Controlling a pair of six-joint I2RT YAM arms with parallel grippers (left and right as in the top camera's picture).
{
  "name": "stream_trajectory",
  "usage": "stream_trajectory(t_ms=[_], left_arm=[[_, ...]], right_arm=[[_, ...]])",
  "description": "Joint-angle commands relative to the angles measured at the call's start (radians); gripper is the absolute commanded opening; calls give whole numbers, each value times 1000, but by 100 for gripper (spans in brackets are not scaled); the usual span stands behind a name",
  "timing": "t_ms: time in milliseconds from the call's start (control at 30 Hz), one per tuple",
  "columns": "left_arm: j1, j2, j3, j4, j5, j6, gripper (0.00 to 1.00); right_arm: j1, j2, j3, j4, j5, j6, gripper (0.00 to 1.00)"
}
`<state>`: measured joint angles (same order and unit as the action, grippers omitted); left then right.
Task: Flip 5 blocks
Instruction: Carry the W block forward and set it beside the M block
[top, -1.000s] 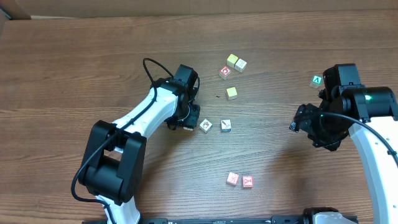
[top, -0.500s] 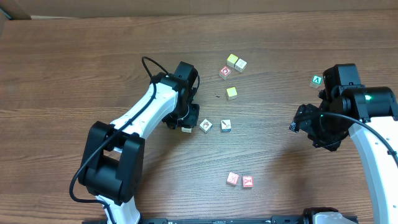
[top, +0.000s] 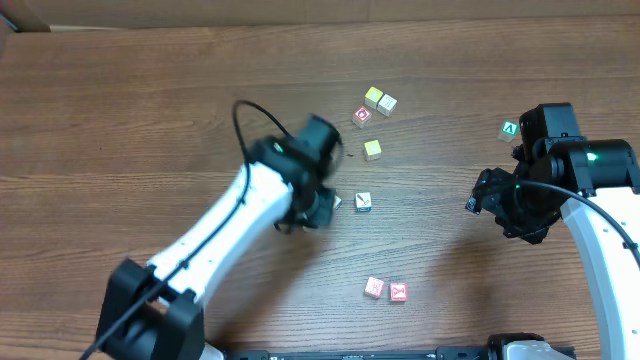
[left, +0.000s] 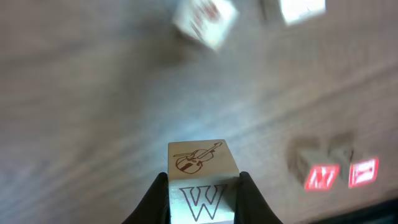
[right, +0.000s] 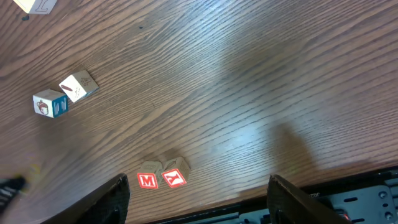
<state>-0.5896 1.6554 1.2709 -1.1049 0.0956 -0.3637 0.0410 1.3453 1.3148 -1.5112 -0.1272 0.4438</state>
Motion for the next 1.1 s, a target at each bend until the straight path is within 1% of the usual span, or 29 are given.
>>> stream_trajectory(t_ms=[0,67,167,367,467,733,1067], left_arm=[[-102,-23,-111,26,-6,-146,5],[-155,-23,-161,71,35,-163,5],[-234,-23,-217,145,63,-224,6],[-350,-20,-243,252,61,-311,14],[-363,-19,-244,273,52,-342,15],[-360,-13,-280,291,0,-344,15],[-358,-13,-365,400,2,-344,18]], right_arm=[[-3,-21,29,2,-6,-25,72],[-3,-21,29,0,-6,-27,72],[-3,-21,29,-2,-6,-30,72],[-3,-21,29,-2,-6,-29,72],[-3,-21,29,-3,-6,-30,72],[-3,-21,29,-14,-6,-34,72],[-3,-21,29,-24,-6,-33,72]])
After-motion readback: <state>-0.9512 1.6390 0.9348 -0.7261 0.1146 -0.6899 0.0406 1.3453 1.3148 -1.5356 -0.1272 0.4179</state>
